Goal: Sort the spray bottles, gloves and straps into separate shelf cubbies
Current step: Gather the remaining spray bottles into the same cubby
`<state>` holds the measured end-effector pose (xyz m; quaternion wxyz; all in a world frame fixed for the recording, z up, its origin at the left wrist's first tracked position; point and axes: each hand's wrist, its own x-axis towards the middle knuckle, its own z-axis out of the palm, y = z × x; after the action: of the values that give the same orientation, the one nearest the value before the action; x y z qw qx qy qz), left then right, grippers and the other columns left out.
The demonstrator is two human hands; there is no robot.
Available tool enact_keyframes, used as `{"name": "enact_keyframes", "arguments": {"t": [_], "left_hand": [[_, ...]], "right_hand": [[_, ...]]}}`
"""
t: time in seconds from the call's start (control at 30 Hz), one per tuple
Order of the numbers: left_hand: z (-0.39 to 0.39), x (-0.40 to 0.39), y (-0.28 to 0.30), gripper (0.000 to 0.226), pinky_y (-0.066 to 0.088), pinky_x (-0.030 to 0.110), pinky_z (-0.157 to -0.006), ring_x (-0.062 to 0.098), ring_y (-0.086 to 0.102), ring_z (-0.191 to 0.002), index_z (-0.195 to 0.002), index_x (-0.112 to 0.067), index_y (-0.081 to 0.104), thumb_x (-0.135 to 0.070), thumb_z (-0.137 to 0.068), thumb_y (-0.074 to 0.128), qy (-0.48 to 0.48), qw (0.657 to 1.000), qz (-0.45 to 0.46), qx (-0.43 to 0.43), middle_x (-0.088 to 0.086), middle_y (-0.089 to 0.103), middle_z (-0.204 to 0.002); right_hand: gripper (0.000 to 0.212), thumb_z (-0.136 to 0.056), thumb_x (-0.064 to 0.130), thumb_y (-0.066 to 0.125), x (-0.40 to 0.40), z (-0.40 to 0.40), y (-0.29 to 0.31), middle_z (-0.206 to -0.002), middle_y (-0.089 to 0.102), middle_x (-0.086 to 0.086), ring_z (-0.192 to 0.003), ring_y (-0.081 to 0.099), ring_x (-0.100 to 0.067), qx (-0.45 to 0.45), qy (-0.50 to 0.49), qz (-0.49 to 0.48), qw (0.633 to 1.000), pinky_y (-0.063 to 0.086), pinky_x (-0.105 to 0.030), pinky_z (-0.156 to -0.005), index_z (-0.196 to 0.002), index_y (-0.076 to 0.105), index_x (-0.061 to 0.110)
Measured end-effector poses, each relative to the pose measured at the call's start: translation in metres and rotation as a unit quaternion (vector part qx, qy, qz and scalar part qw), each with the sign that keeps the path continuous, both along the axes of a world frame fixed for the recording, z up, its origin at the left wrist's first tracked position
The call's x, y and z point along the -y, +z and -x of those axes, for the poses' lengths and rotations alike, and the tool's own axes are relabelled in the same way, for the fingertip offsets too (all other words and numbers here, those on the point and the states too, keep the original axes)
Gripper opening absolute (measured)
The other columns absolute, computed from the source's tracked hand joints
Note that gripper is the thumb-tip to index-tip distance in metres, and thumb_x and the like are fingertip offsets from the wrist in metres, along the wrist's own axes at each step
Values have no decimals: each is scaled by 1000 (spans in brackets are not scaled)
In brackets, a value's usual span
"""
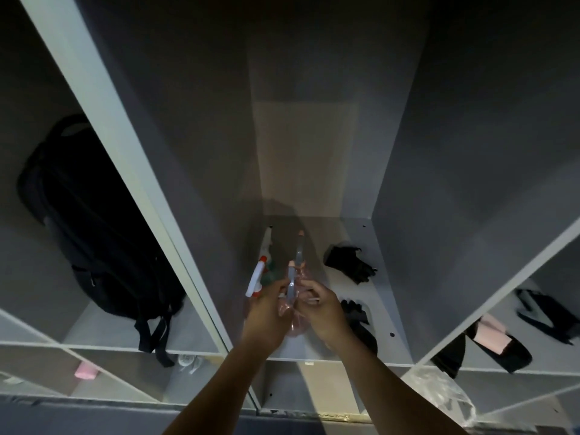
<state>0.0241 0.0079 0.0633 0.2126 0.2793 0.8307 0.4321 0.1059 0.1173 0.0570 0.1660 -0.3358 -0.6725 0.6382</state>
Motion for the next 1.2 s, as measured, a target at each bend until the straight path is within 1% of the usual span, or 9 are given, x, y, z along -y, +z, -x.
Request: {"name": "enact_keyframes", "arguments": {"t": [0.2,0.33,0.43,0.57,0.7,0.83,1.03,1.1,1.2], "left_hand": [[1,-8,2,21,50,21,-97,7,65,-99,-117,-18,63,-12,-97,57,23,999,-22,7,0,69,-108],[3,-11,2,36,50,18,-95,0,58,-102,-123,-22,59,-6,-91,65,-11,998,-39,-50,-16,57,-113],[2,-10,-4,36,54,21,-92,2,65,-101,-111,-35,57,-16,-86,74,-16,999,-32,-37,-17,62,-107],[8,-14,-7,50,53,30,-93,13,56,-110,-131,-29,51,-23,-86,71,-36,993,-37,-102,-8,53,-125],[11,-14,-9,49,51,27,-94,6,52,-108,-130,-33,52,-26,-85,71,-41,987,-38,-148,-19,44,-124],[15,-12,-24,47,48,20,-94,-1,62,-107,-116,-37,58,-18,-79,82,-20,988,-88,-126,-26,62,-115],[16,-12,-16,49,51,28,-98,1,56,-111,-119,-45,52,-24,-82,75,-33,984,-100,-144,-21,51,-121],[14,-9,-9,46,48,27,-98,-1,48,-112,-126,-37,52,-28,-84,70,-57,978,-72,-187,-23,42,-124],[5,2,-5,37,52,34,-98,5,58,-114,-123,-38,54,-42,-87,60,-71,977,-91,-178,-15,58,-124]], "right_hand": [[30,-89,6,67,0,7,0,-101,75,7,-93,71,-9,-11,-26,13,1000,60,-32,-84,-106,74,29],[27,-90,8,66,-5,1,0,-98,76,7,-89,72,-6,-23,-15,36,999,57,-19,-70,-106,73,29],[24,-91,9,65,-13,-2,-5,-96,76,4,-89,73,-13,-31,-46,43,998,61,-31,-76,-99,73,31],[25,-93,8,61,-31,4,-17,-95,74,-2,-91,72,-23,-14,-91,71,993,60,-39,-83,-94,70,31],[23,-91,9,64,-45,19,-31,-100,74,-2,-97,70,-23,15,-68,77,995,58,-46,-91,-97,73,30],[25,-94,13,61,-43,28,-34,-102,73,6,-98,68,-16,29,-41,34,998,58,-35,-89,-108,73,30],[27,-93,4,60,-43,32,-40,-98,73,2,-98,68,-18,40,-39,28,998,56,-30,-93,-100,73,26],[24,-92,0,61,-42,18,-35,-90,68,9,-86,64,-7,38,-39,-12,998,53,-20,-83,-104,67,20],[31,-90,-14,55,-37,-27,-23,-72,62,8,-67,57,-9,5,-75,-26,997,47,-19,-71,-110,66,7]]}}
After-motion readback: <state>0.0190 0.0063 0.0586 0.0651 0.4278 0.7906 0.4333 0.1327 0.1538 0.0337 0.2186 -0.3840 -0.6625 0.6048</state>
